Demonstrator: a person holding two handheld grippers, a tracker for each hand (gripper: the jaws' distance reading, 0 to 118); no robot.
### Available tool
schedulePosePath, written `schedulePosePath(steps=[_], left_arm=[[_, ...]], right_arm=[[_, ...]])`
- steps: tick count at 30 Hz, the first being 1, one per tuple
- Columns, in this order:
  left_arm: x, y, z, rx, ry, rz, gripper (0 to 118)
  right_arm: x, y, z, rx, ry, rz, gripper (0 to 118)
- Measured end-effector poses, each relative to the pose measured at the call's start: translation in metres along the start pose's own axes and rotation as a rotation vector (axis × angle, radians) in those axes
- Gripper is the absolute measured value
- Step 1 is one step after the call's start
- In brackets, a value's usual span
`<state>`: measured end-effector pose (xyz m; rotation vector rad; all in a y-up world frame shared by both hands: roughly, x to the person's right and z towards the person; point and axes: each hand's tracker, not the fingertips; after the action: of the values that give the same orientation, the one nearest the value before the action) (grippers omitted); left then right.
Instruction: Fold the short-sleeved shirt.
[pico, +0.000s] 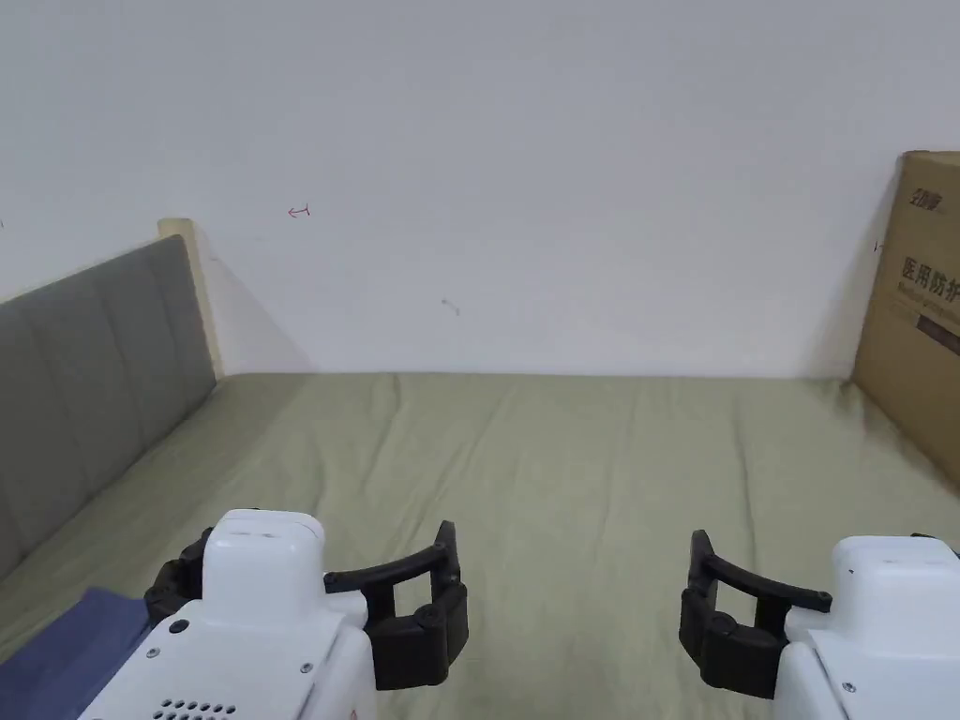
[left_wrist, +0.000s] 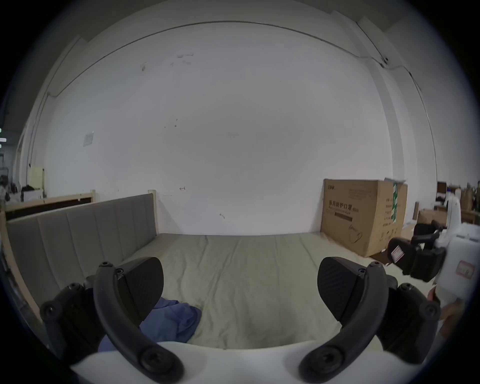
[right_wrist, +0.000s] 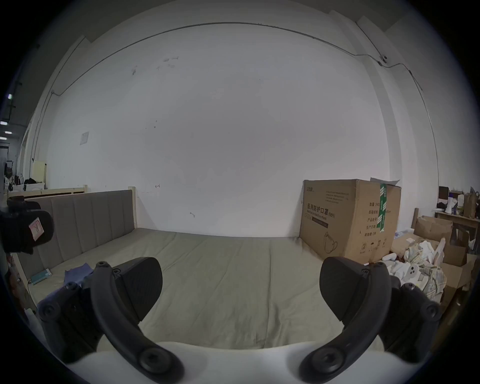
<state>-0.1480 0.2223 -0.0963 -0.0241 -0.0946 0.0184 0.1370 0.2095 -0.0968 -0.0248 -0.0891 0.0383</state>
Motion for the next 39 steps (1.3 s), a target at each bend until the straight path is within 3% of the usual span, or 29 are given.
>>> schedulePosePath(steps=[2,4,8,12,13,15,16,17,19,21,24,26,27,29,31,35,39], left_arm=[[-0.007,0.006,0.001,0.027,-0.031,0.103,118],[-0.017,0.011,0.001,0.07,-0.077,0.27,118],[-0.046,-0.002,-0.002,0.132,-0.111,0.721,118],[-0.071,-0.049,-0.011,0.071,-0.103,1.192,118],[-0.075,-0.06,-0.012,0.057,-0.098,1.261,118],[-0.077,-0.075,-0.011,0.026,-0.092,1.282,118],[-0.076,-0.075,-0.012,0.008,-0.078,1.242,118],[-0.075,-0.066,-0.012,-0.045,-0.035,1.096,118],[-0.064,-0.039,-0.014,-0.036,0.042,0.726,118],[-0.042,-0.011,-0.015,-0.006,0.109,0.343,118],[-0.012,0.01,-0.011,0.049,0.124,-0.06,118],[0.003,0.008,-0.005,0.035,0.107,-0.214,118],[0.009,0.002,-0.002,0.039,0.098,-0.264,118],[0.01,-0.012,0.002,0.04,0.103,-0.277,118],[0.011,-0.018,0.002,0.03,0.106,-0.256,118],[0.003,-0.01,0.001,0.03,0.003,-0.055,118],[-0.002,0.005,0.004,-0.02,0.065,0.026,112]], right_arm=[[-0.005,0.009,-0.001,0.02,-0.029,0.05,118],[-0.018,0.021,-0.002,0.076,-0.062,0.18,118],[-0.062,0.025,-0.003,0.195,-0.144,0.667,118],[-0.094,-0.006,-0.001,0.223,-0.032,1.103,118],[-0.1,-0.015,-0.001,0.214,-0.012,1.166,118],[-0.107,-0.03,-0.003,0.205,0.007,1.197,118],[-0.108,-0.031,-0.003,0.171,0.049,1.181,118],[-0.109,-0.029,-0.003,0.134,0.098,1.115,118],[-0.1,-0.017,-0.007,0.099,0.12,0.902,118],[-0.082,0.007,-0.016,0.003,0.111,0.567,118],[-0.037,0.024,-0.026,-0.113,0.065,0.033,118],[-0.015,0.012,-0.018,-0.142,0.03,-0.18,118],[-0.007,0.0,-0.016,-0.12,0.046,-0.198,118],[-0.006,-0.008,-0.007,-0.123,-0.055,-0.132,118],[-0.006,-0.006,0.005,-0.051,-0.077,-0.073,118],[-0.016,0.011,0.017,0.053,-0.128,0.09,118],[-0.015,0.017,0.022,0.038,-0.124,0.071,118]])
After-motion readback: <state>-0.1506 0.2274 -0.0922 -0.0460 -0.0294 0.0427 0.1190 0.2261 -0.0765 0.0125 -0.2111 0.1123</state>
